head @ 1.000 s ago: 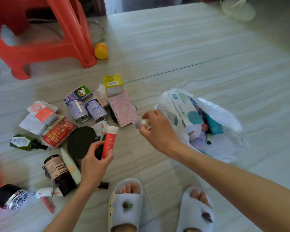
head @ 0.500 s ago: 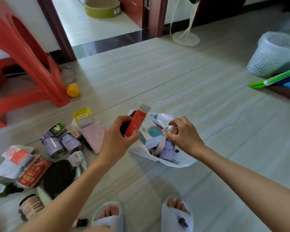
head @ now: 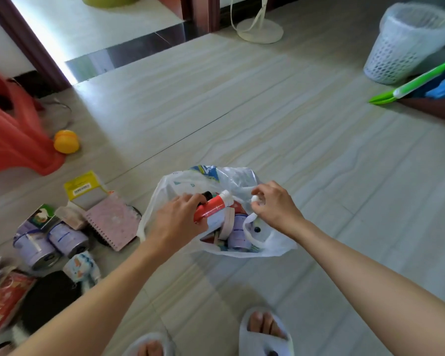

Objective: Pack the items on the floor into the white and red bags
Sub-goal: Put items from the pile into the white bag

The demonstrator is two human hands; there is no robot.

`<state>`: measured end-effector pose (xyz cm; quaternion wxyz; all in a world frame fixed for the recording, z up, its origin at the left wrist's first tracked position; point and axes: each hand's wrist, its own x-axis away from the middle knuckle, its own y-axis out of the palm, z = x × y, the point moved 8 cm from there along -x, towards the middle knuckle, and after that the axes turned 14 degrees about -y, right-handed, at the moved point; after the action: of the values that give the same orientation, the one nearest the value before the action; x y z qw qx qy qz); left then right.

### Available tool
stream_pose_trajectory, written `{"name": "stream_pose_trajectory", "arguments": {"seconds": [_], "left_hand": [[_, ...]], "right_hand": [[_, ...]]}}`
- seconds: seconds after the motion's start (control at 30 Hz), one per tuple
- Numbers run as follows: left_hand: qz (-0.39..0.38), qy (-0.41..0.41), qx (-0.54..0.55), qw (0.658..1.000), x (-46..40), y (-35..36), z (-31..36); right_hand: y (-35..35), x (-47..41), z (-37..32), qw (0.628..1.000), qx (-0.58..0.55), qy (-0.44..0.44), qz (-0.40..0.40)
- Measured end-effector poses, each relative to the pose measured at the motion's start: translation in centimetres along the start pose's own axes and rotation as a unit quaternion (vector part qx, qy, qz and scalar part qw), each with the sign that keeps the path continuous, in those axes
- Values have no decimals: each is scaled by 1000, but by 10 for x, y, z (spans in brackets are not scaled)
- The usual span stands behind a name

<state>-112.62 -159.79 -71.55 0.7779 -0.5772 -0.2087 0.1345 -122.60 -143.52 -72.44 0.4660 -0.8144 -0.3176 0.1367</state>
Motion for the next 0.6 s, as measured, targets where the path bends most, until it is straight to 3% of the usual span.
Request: {"name": "stream_pose_trajectory", "arguments": {"seconds": [0.13, 0.23, 0.3, 0.47, 0.6], "left_hand": [[7, -2, -1, 1000, -9, 6, -8], [-2, 6, 0, 1000, -23, 8, -5], [-4, 11, 6, 1000, -28, 11, -3], [75, 4, 8, 997, -33, 7, 0], [113, 19, 23, 993, -32, 6, -3]], "right_hand": [[15, -8, -12, 999, -18, -44, -3], [40, -9, -18, 991, 65, -89, -75], [45, -11, -15, 987, 104, -91, -76], [24, -19, 6, 994, 103, -40, -9], [41, 0, 31, 984, 126, 81, -98]]}}
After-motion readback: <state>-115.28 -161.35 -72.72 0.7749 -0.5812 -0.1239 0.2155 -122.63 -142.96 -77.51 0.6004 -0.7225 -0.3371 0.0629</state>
